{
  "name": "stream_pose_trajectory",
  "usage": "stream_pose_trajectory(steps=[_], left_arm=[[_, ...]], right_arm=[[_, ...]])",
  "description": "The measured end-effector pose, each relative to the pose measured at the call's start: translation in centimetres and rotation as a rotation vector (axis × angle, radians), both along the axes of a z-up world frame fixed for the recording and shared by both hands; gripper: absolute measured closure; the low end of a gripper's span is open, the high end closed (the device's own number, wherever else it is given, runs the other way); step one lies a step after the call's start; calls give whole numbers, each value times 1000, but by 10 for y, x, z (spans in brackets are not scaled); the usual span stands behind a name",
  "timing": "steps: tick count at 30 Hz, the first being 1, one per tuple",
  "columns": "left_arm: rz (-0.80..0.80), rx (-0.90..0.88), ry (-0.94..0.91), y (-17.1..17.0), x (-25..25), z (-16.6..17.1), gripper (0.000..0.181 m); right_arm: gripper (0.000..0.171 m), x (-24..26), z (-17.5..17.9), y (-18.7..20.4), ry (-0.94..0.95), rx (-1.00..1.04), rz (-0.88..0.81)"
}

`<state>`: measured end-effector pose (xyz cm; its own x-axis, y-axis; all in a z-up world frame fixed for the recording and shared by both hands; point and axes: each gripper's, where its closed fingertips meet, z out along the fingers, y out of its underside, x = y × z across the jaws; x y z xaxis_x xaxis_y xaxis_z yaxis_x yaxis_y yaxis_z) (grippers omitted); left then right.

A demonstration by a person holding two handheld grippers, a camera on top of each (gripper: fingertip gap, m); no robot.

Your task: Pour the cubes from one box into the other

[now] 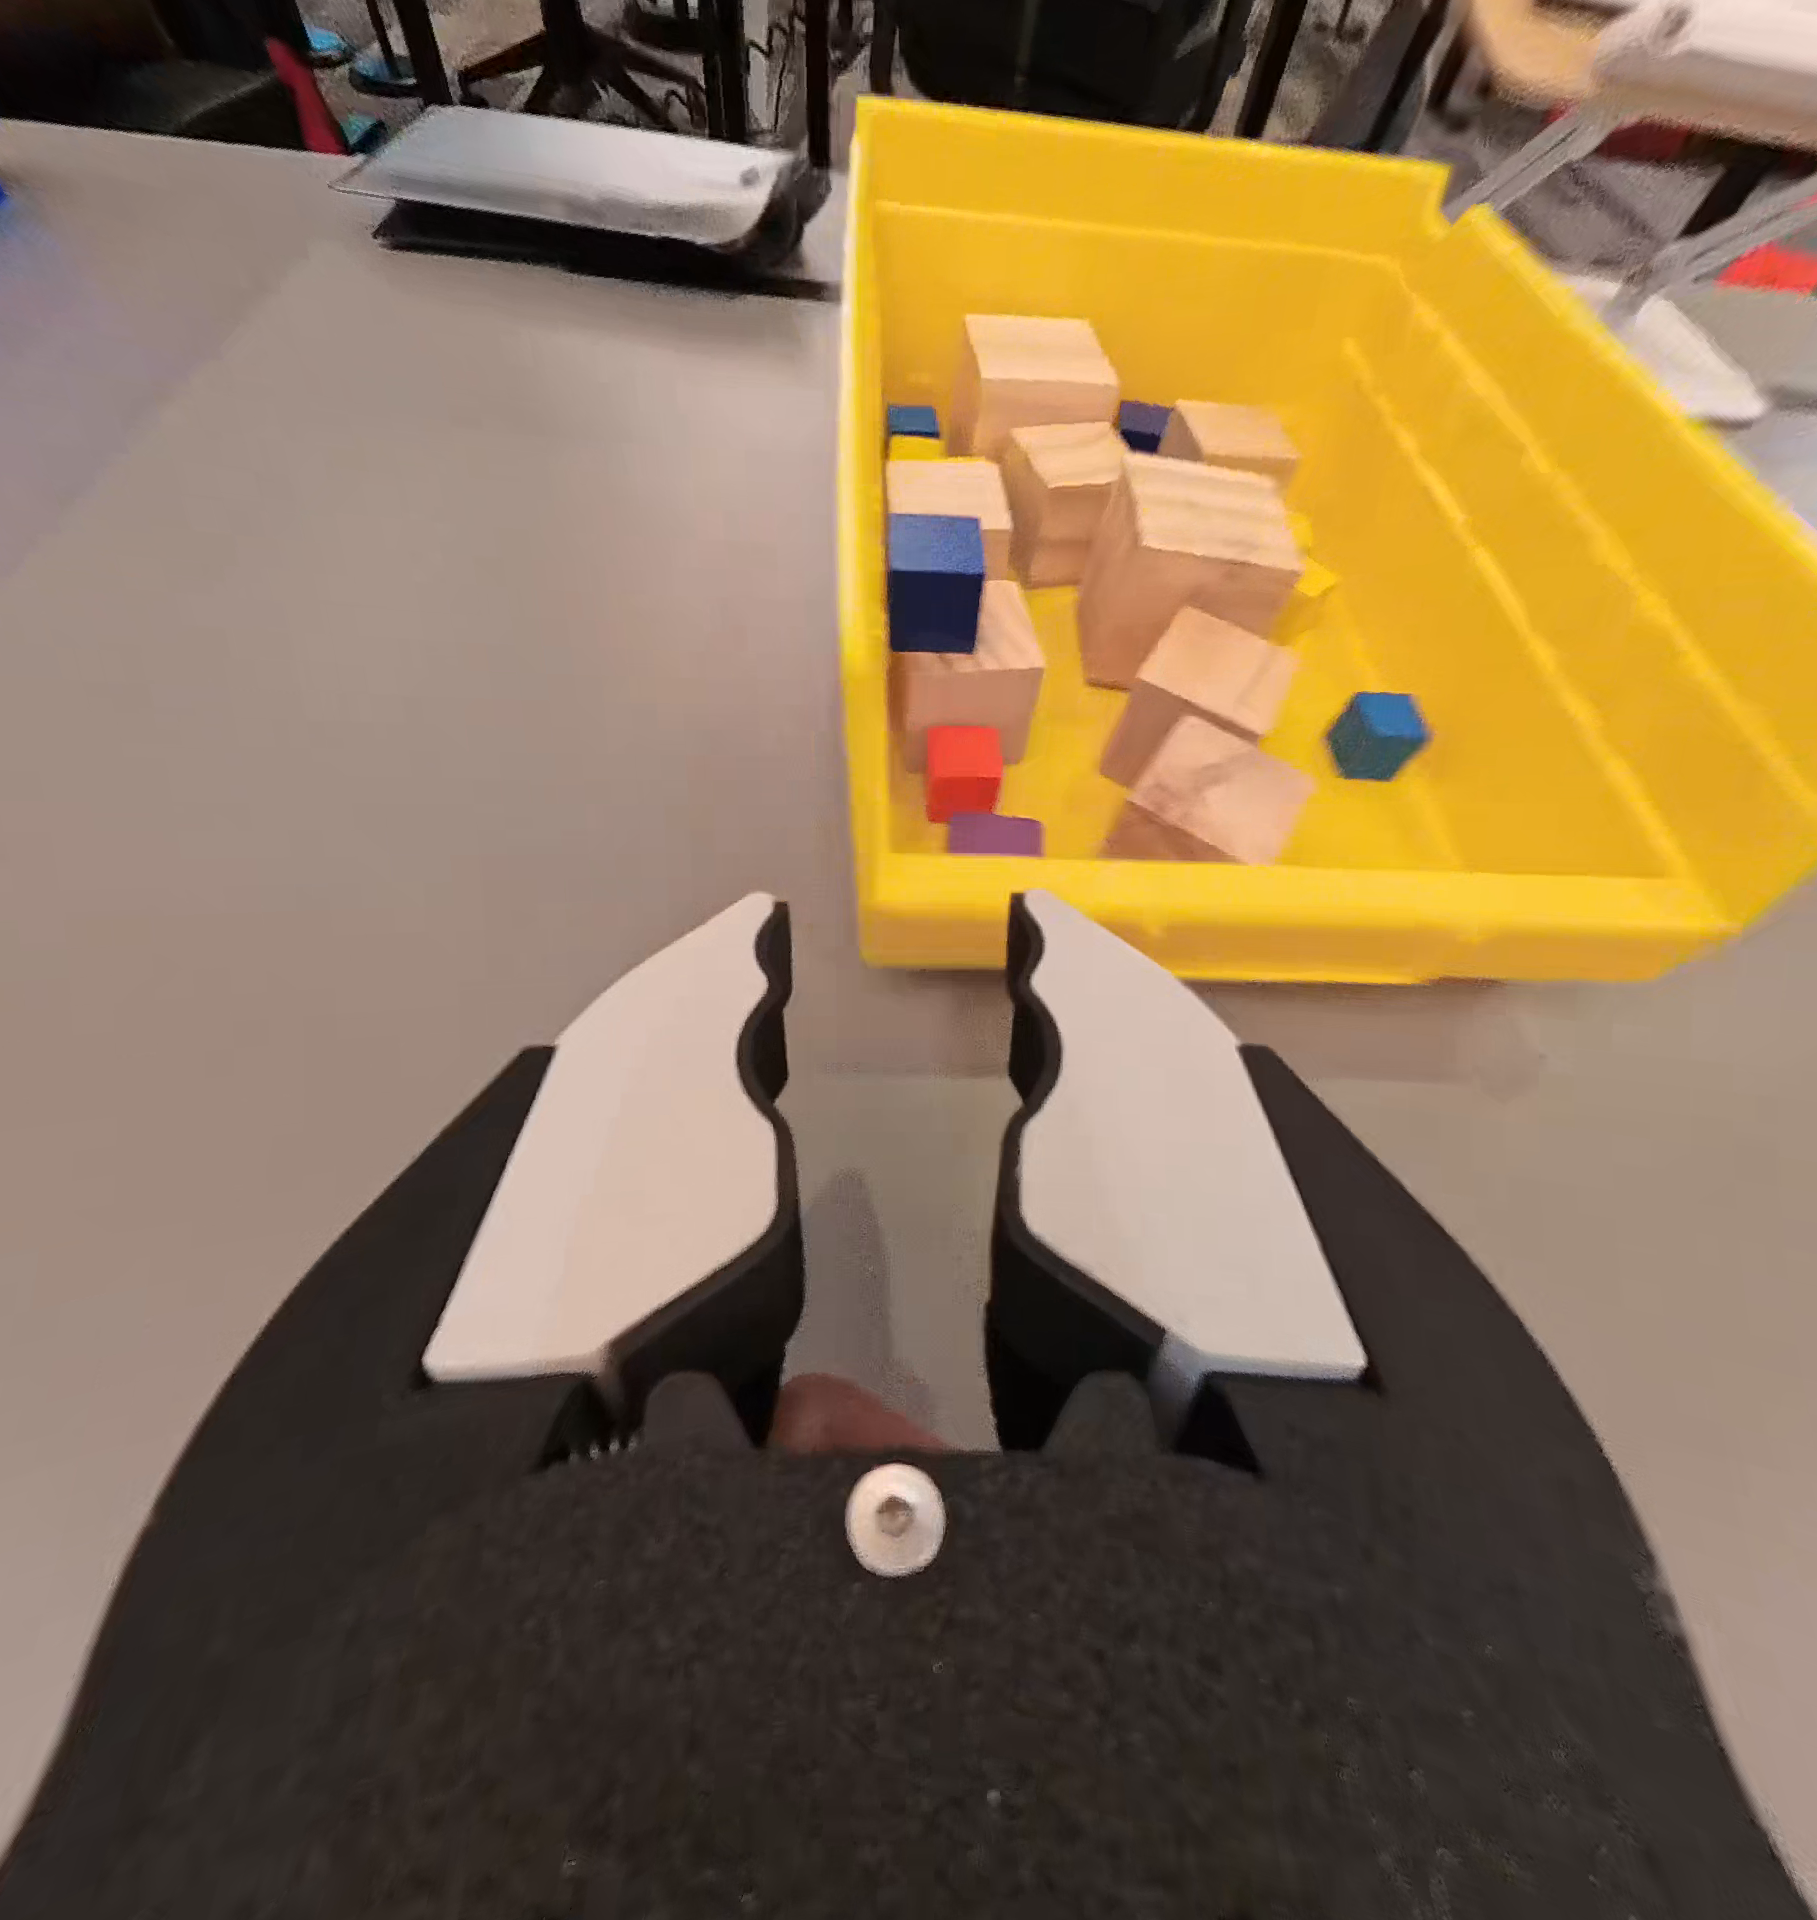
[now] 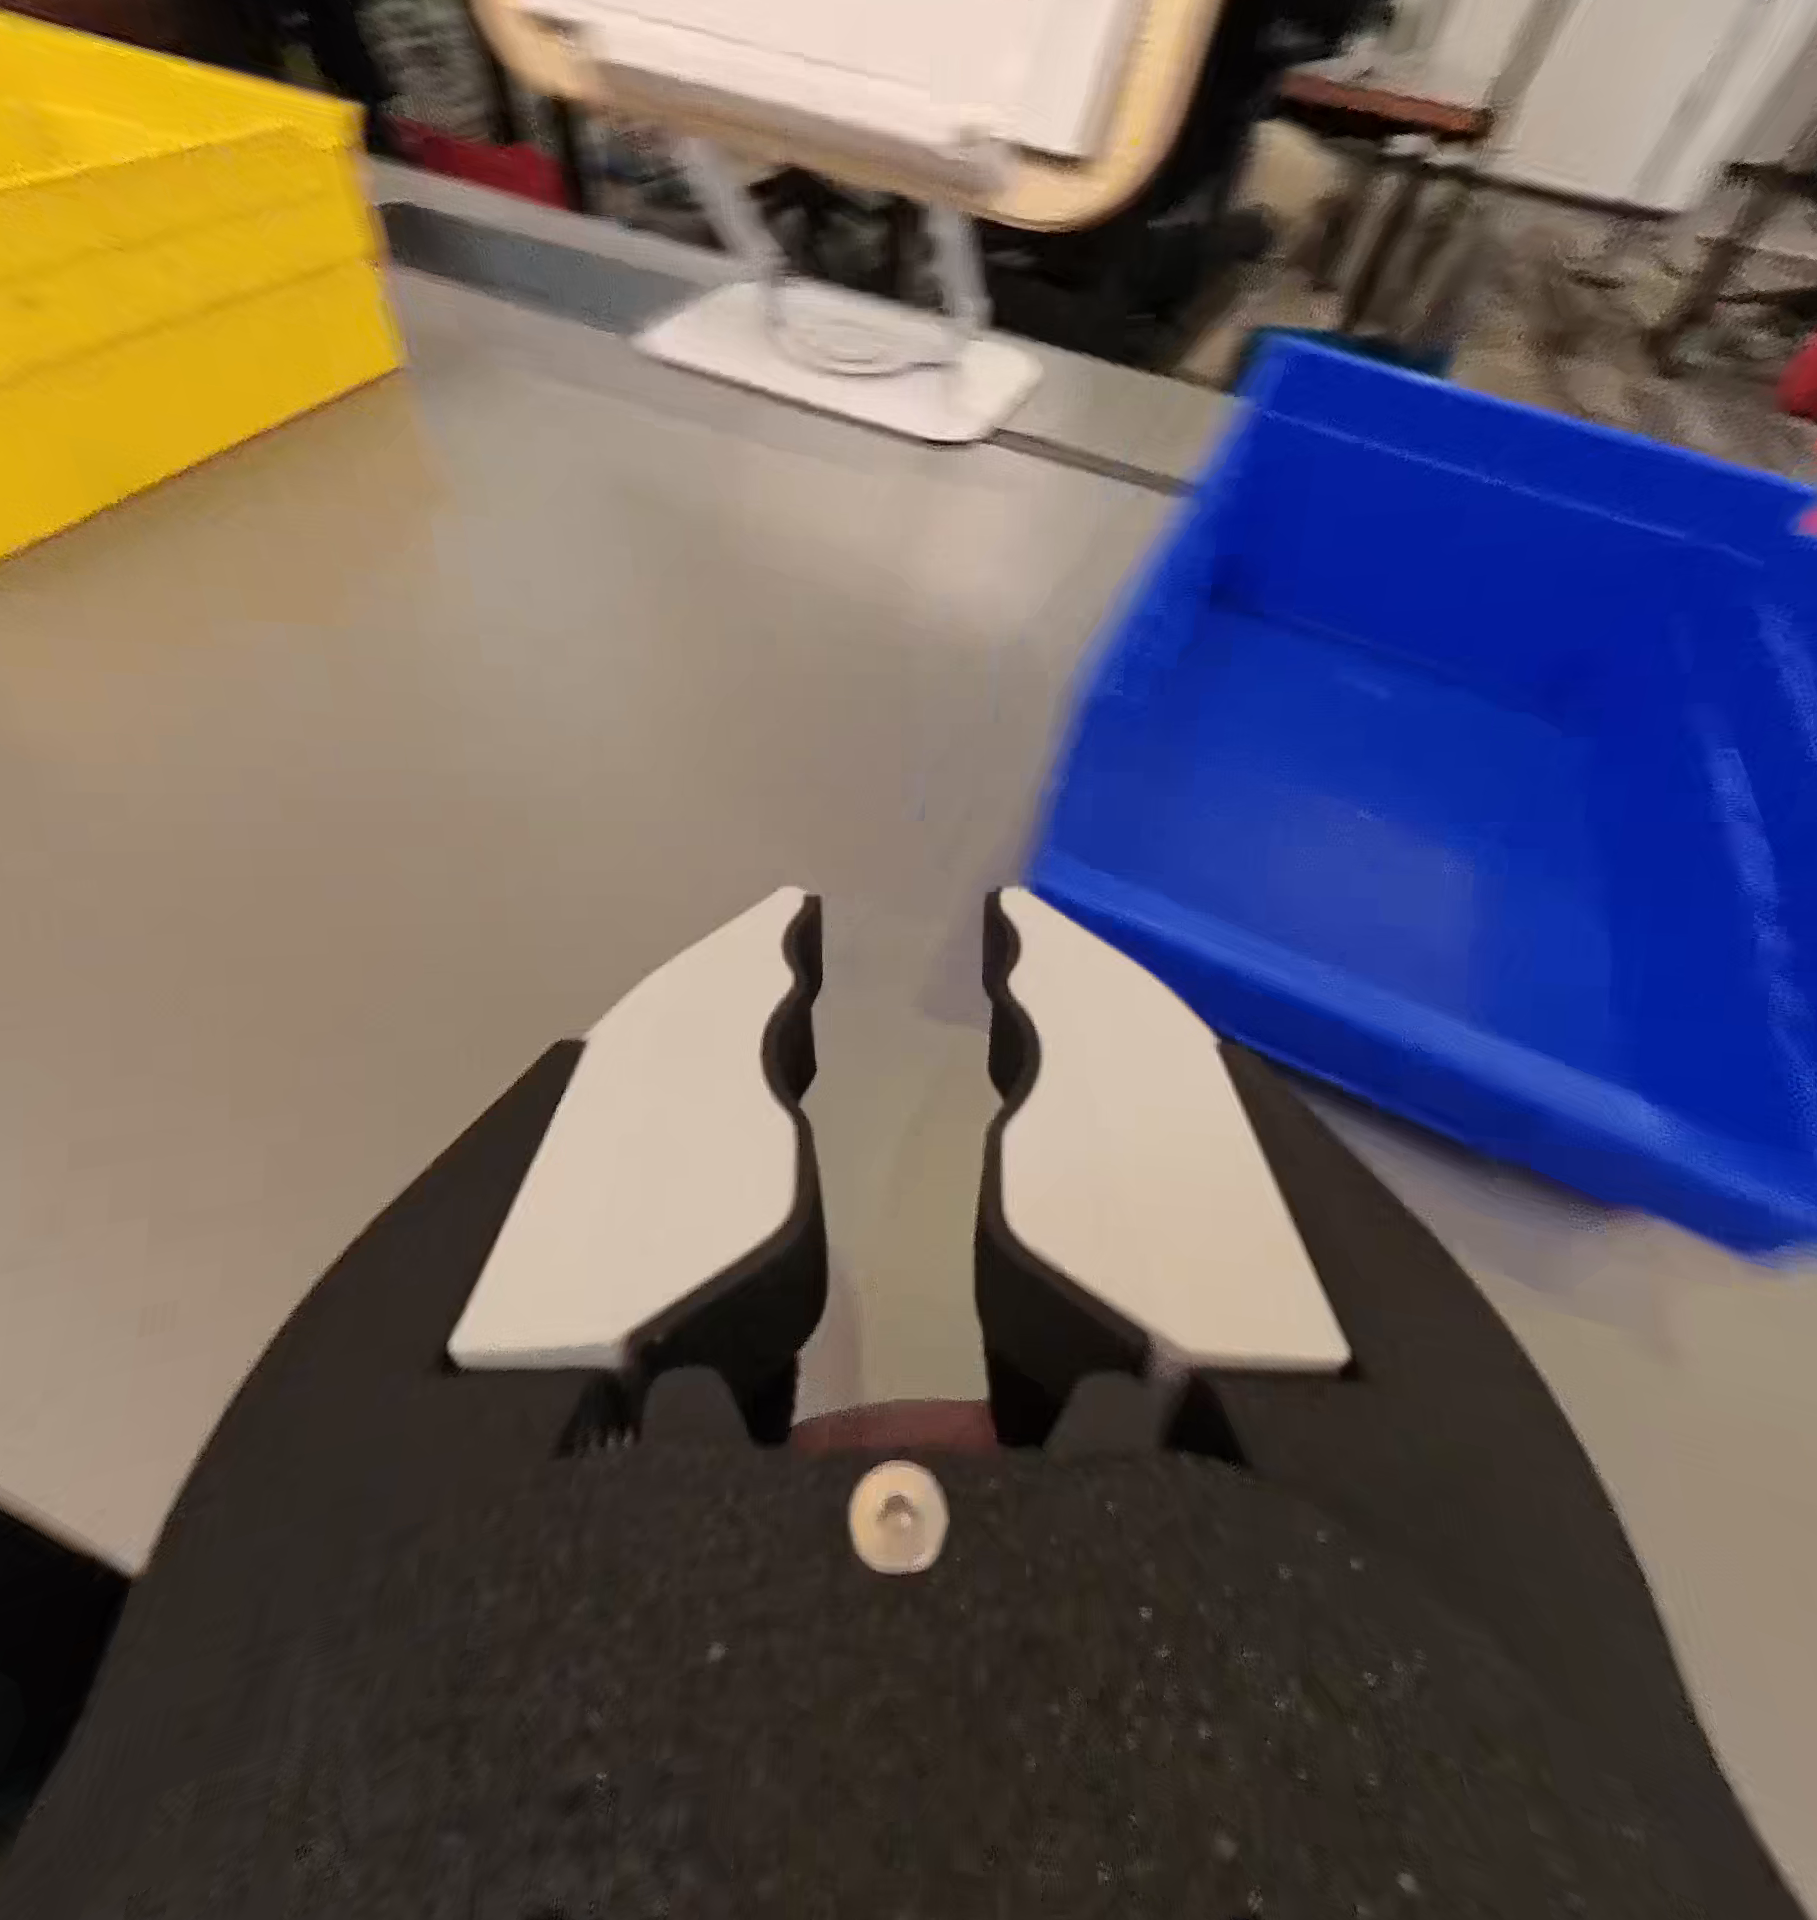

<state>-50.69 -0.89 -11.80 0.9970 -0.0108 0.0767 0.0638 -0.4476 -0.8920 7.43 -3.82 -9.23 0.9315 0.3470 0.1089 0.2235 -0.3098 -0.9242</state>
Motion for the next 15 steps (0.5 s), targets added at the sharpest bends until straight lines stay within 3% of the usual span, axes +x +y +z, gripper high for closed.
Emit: stream_pose_trajectory(steps=[4, 7, 11, 15], left_arm=[[-64, -18, 21, 44, -2, -14, 146], [-65, 1, 45, 60, -3, -12, 179], [-104, 11, 55, 54, 4, -12, 178], [-138, -2, 73, 40, 16, -13, 178]], right_arm=[[142, -102, 5, 13, -117, -148, 296], [137, -177, 27, 46, -113, -273, 460], [135, -276, 68, 124, -255, -292, 644], [133, -346, 69, 212, -485, -409, 753]])
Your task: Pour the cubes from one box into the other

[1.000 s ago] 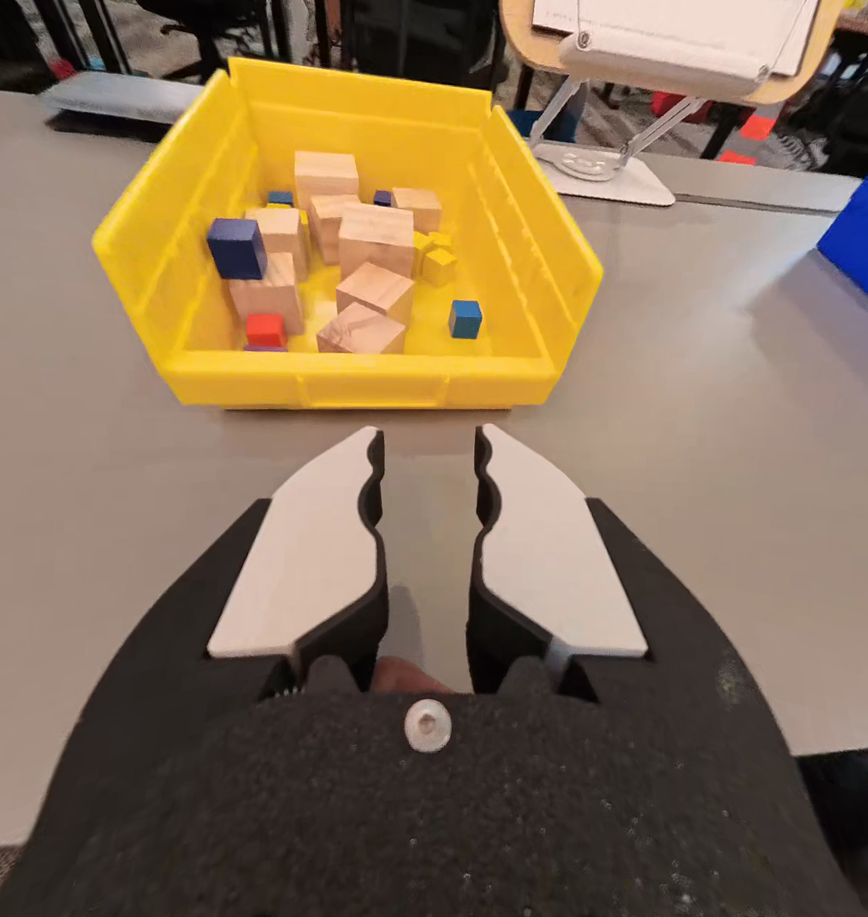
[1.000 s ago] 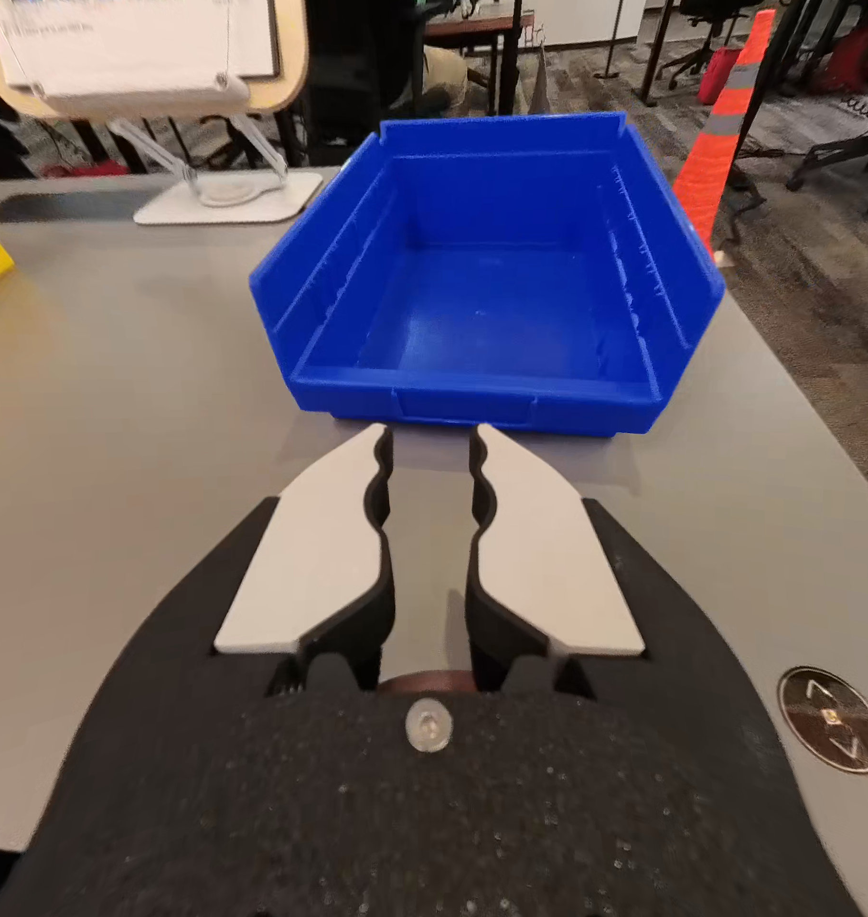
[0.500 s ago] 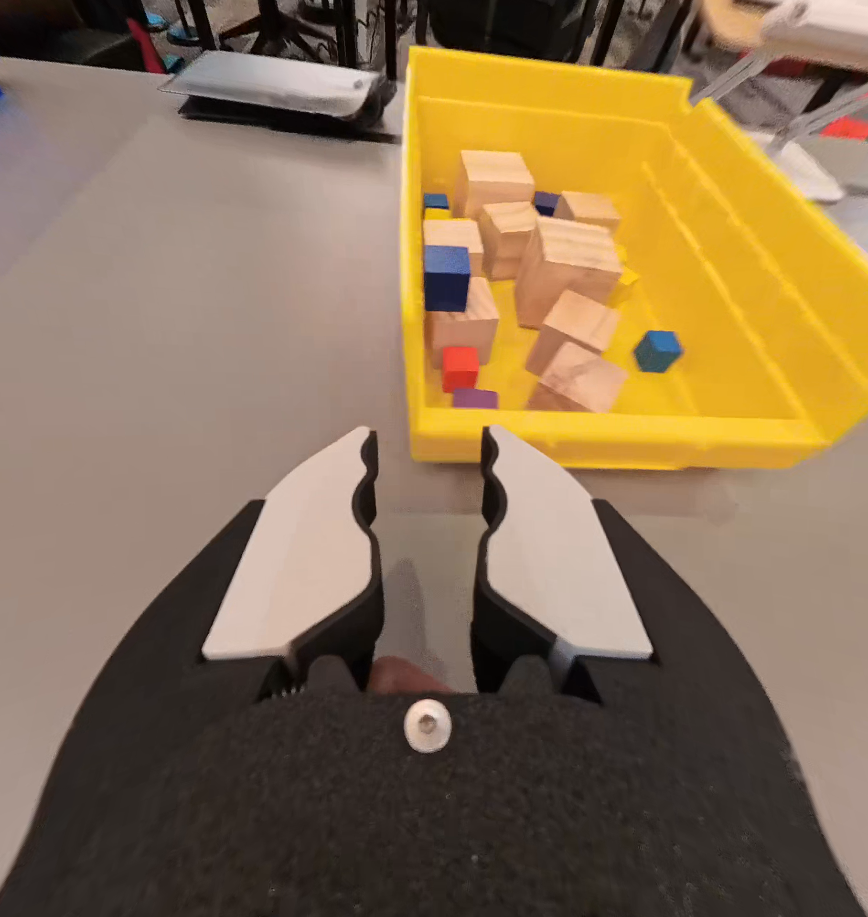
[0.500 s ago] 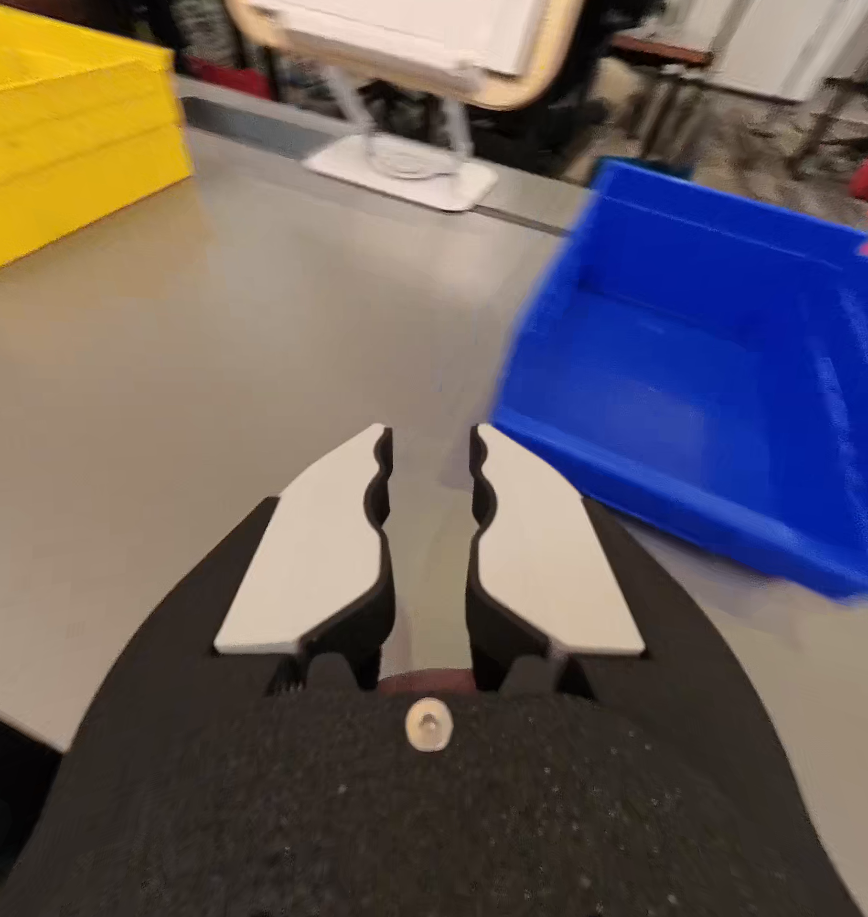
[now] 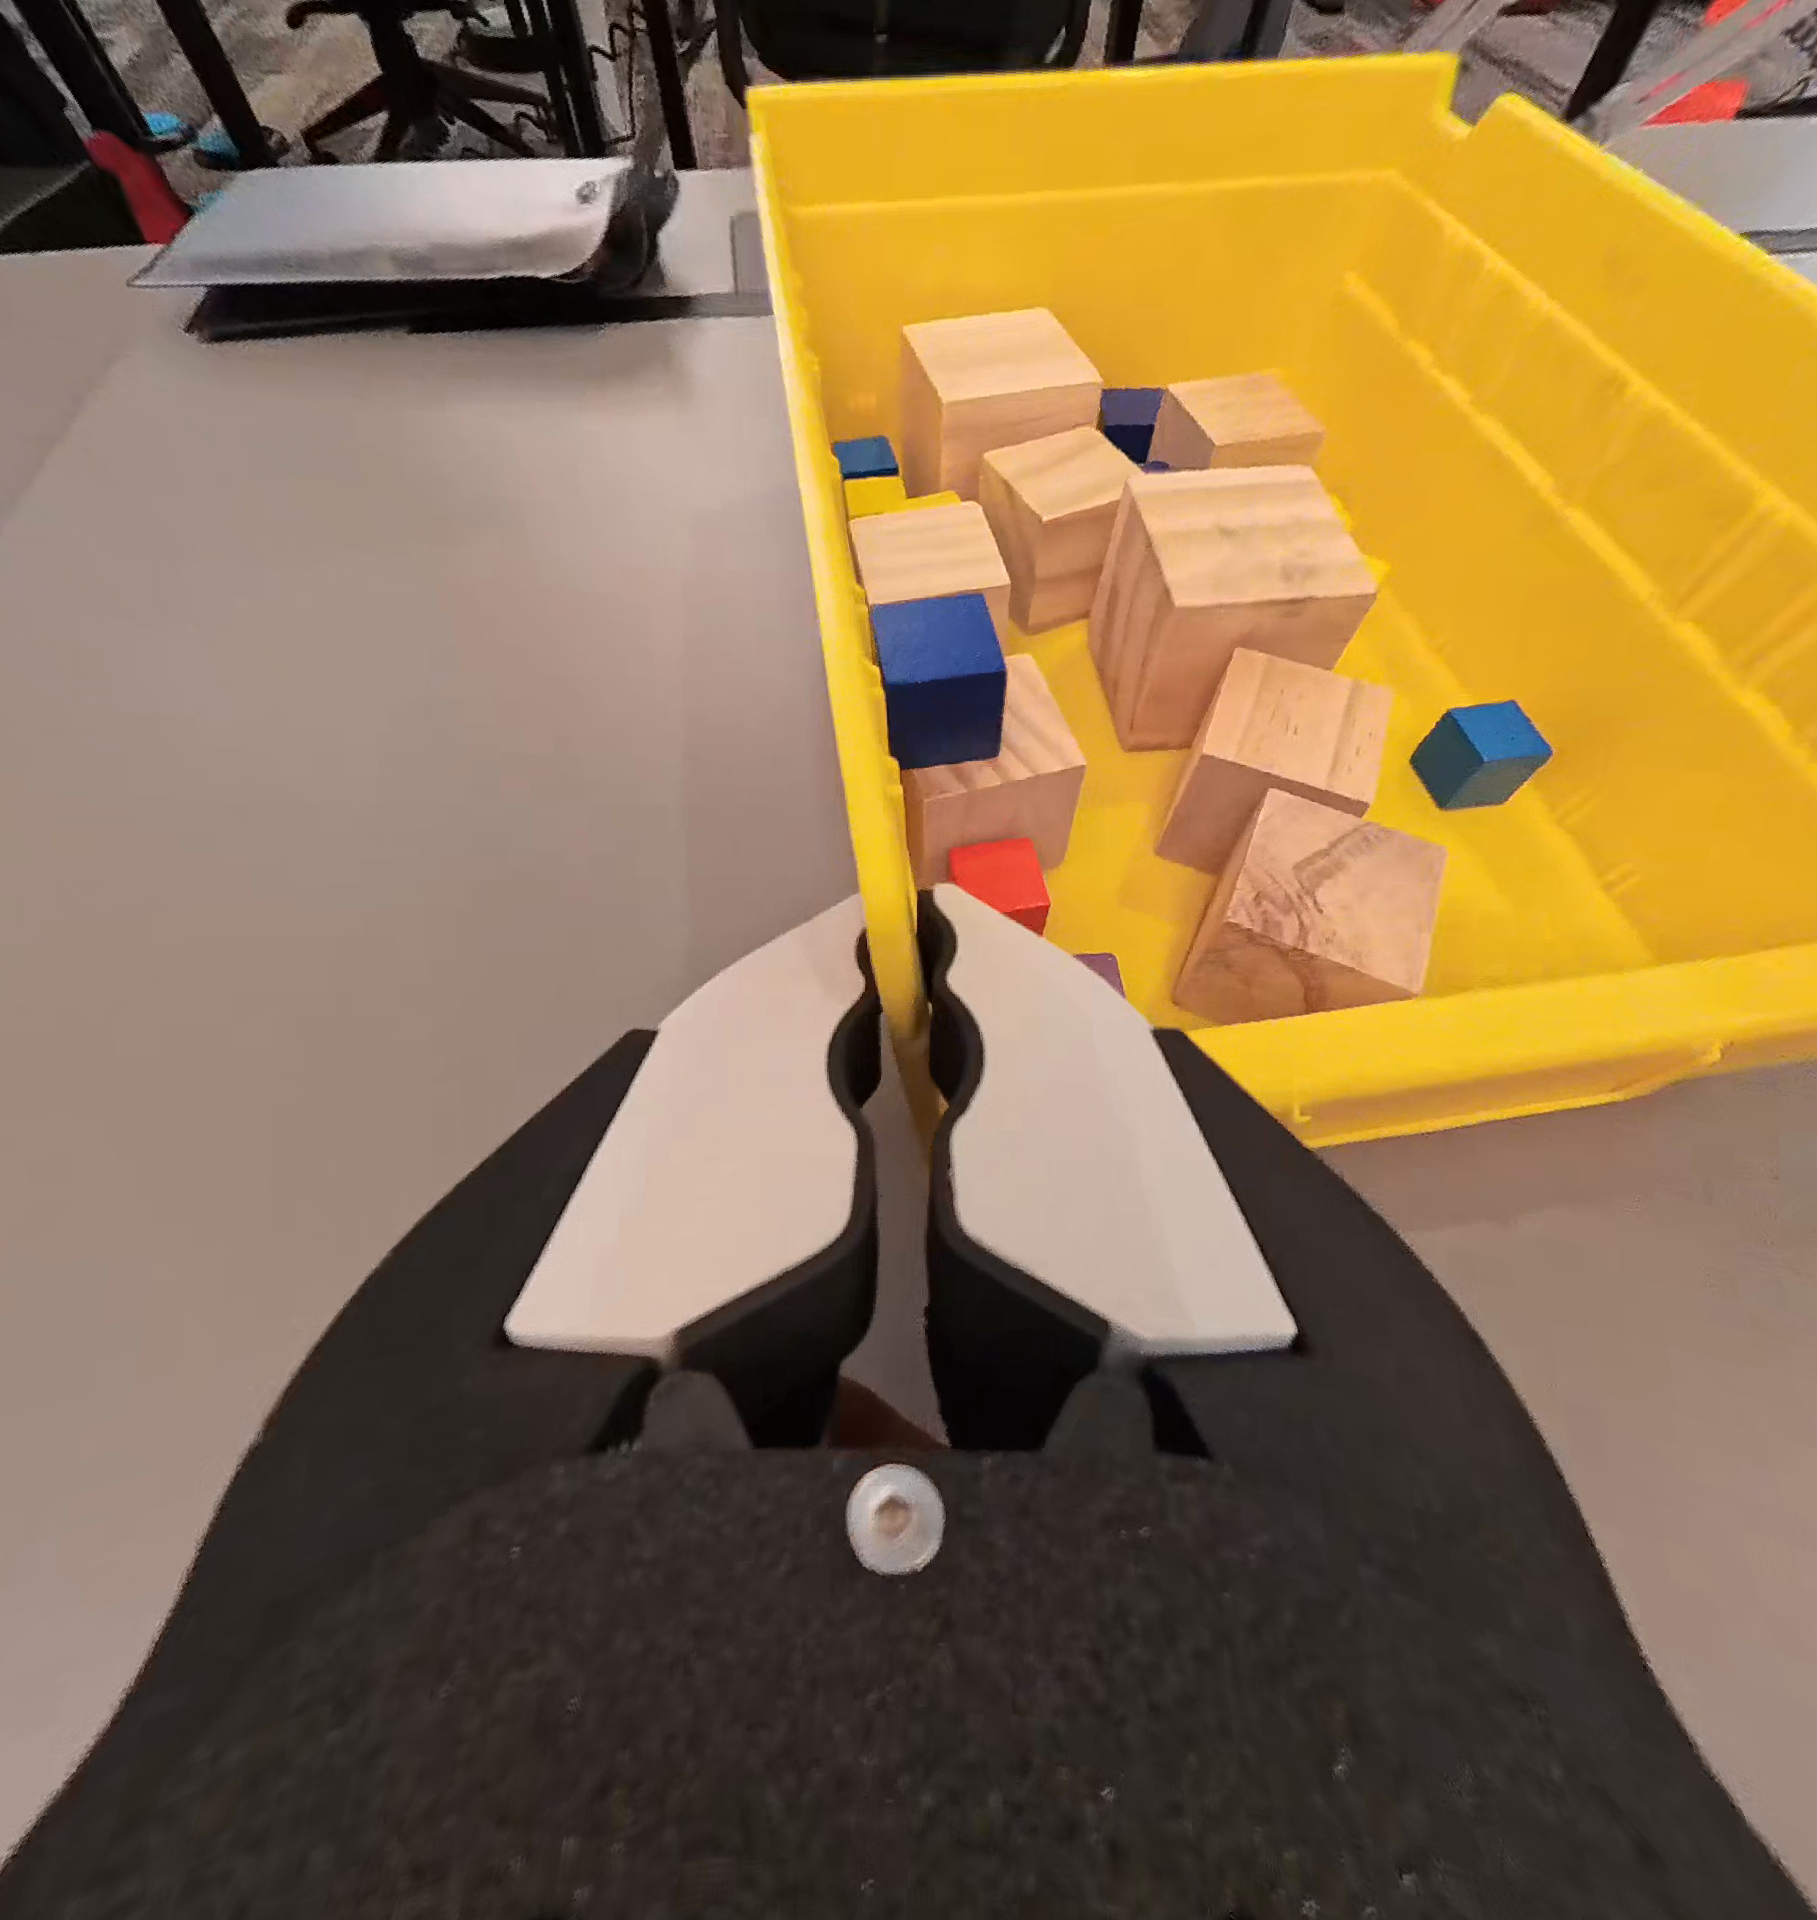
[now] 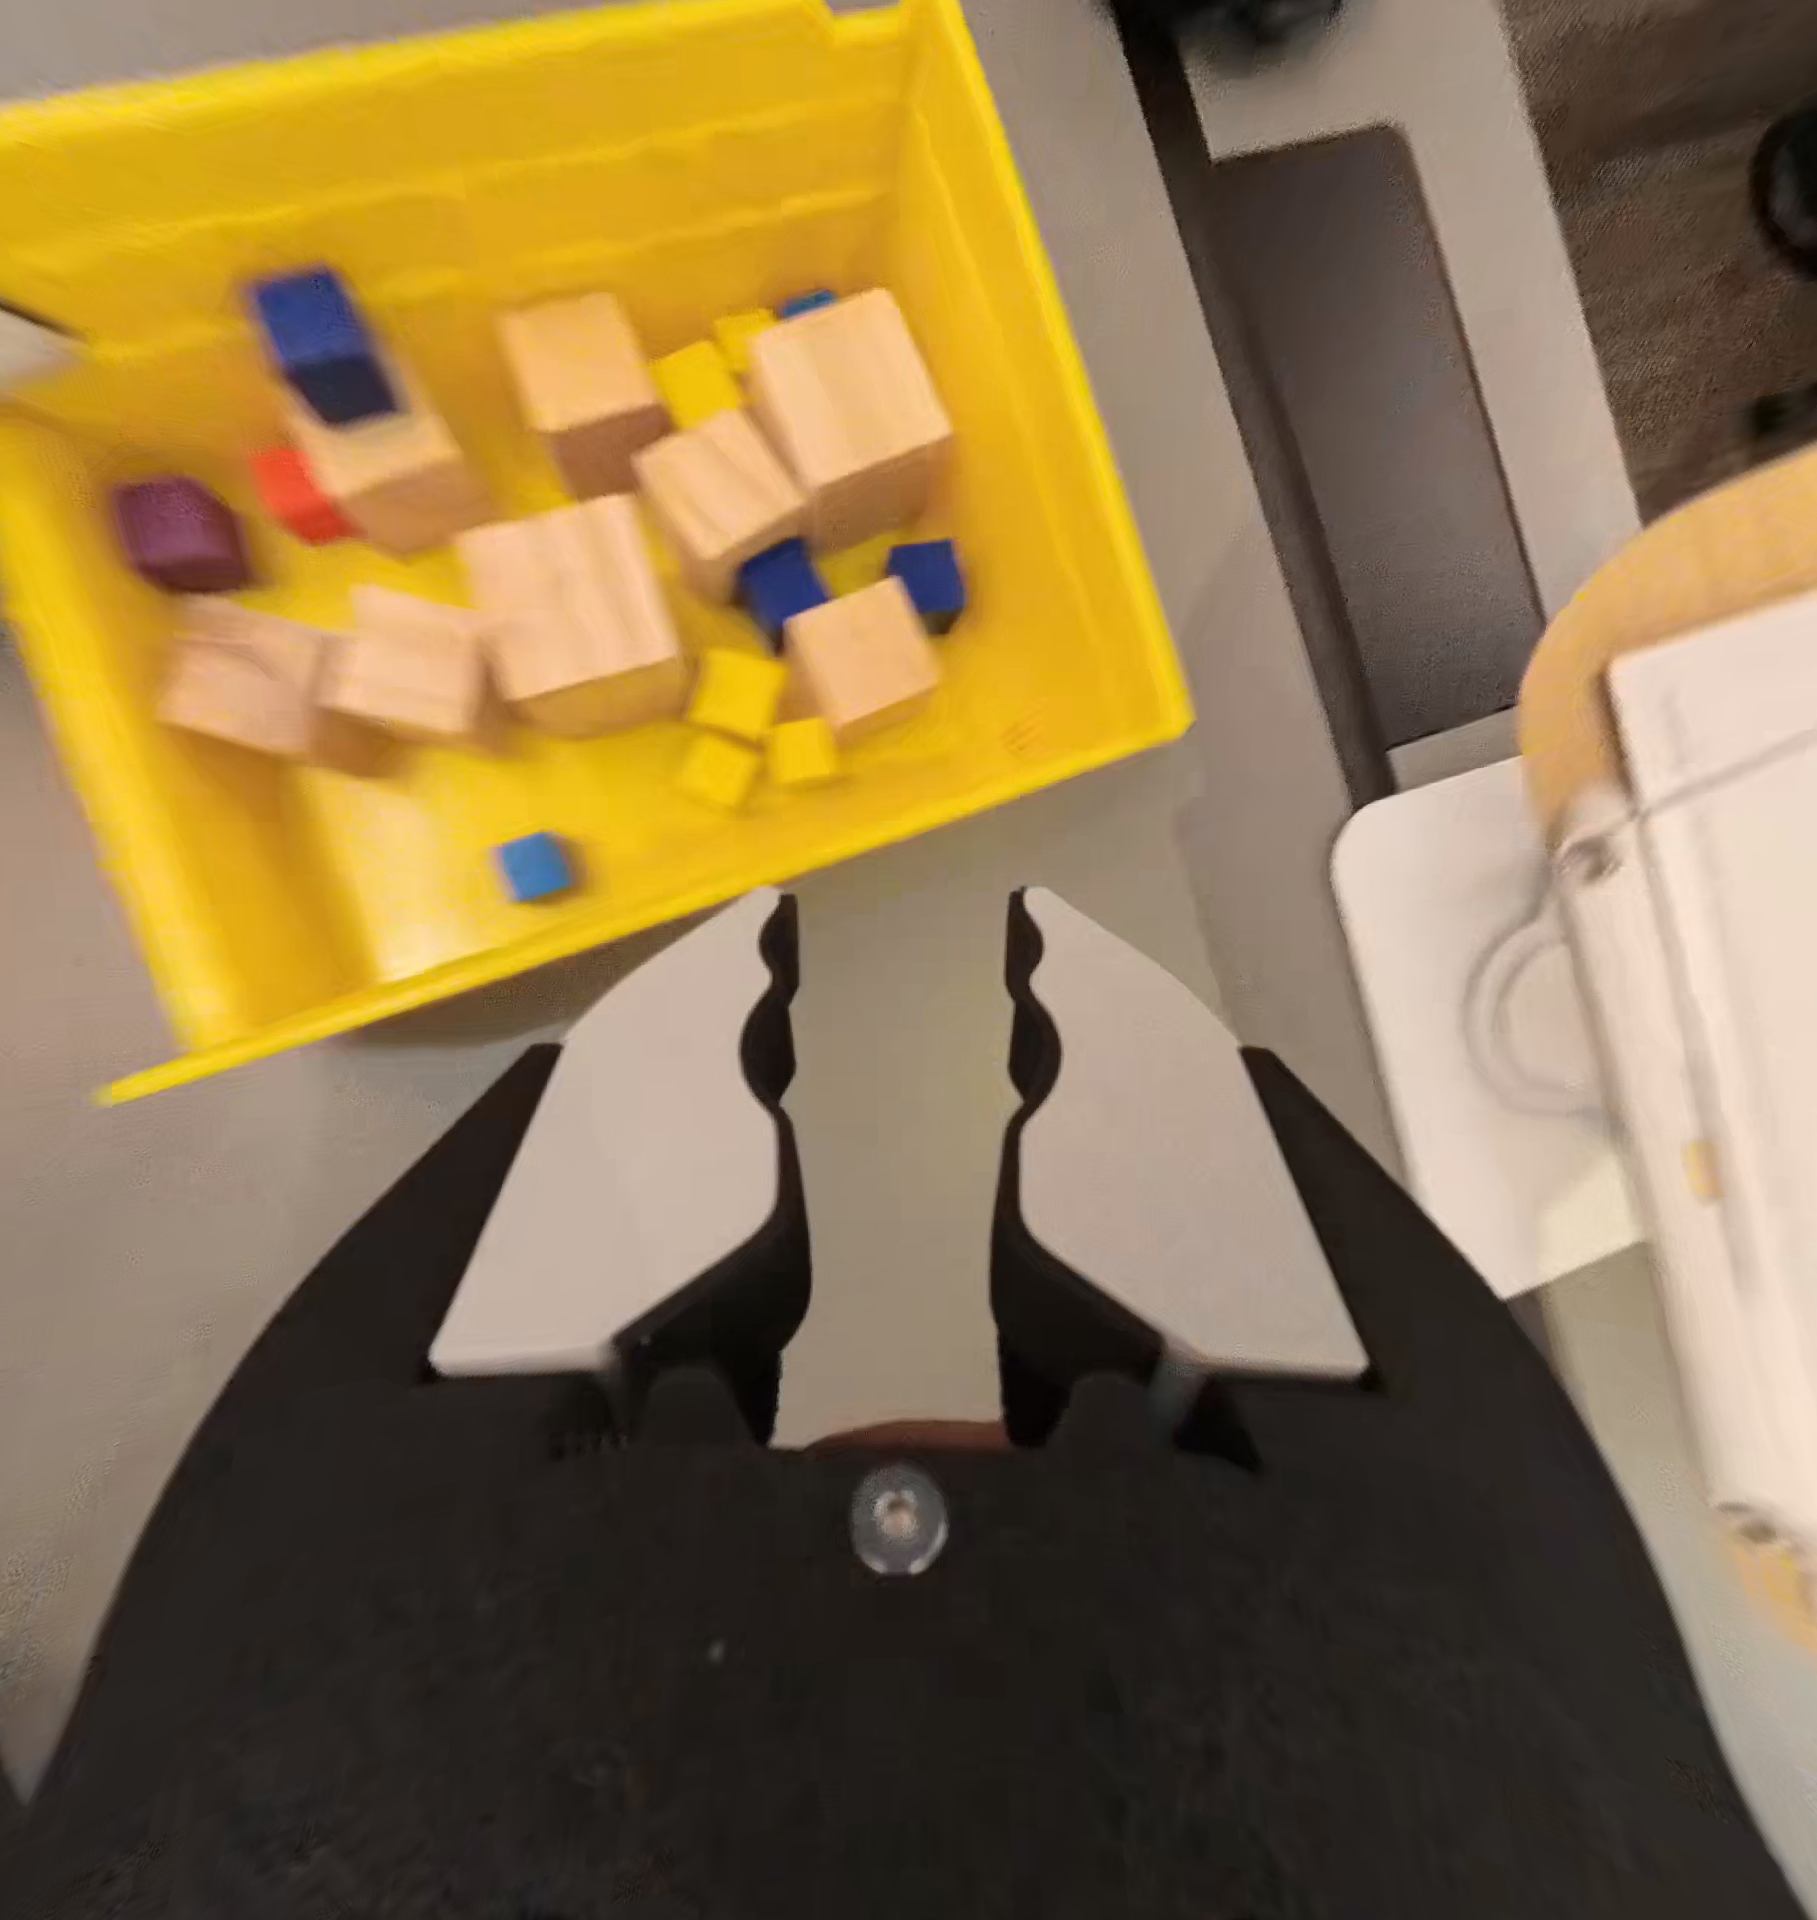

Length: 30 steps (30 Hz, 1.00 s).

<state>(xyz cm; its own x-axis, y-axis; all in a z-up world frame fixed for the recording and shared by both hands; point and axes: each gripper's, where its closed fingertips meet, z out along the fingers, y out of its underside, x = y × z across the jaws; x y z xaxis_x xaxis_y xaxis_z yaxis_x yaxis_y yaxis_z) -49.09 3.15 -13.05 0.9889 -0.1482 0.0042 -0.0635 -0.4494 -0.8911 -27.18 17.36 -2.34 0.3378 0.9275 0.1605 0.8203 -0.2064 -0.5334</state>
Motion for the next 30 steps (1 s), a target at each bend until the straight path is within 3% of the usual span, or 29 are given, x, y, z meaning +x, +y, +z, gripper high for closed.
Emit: stream_pose_trajectory(steps=[3, 8, 10, 13, 16, 20, 26, 30], left_arm=[[-20, -9, -55, -4, 11, 0, 178], [-87, -30, -52, -3, 39, 0, 178], [-96, -39, -54, 0, 52, 1, 178], [-113, -13, -13, 2, 75, 13, 178], [-143, 23, -10, 6, 107, 38, 178], [-261, 71, -10, 25, 183, 85, 178], [-442, 167, 52, 92, 338, 152, 178], [-538, 224, 89, 143, 438, 168, 178]], right_arm=[[131, -6, -27, 52, -230, -25, 36], [133, 19, -83, 66, -434, -195, 57], [162, 44, -99, 64, -536, -219, 59], [163, 68, -94, 61, -512, -178, 82], [168, 112, -68, 50, -402, -204, 31], [168, 205, -7, 45, -313, -170, -90], [167, 387, 81, 60, -274, -29, -361], [167, 500, 110, 71, -215, 58, -520]])
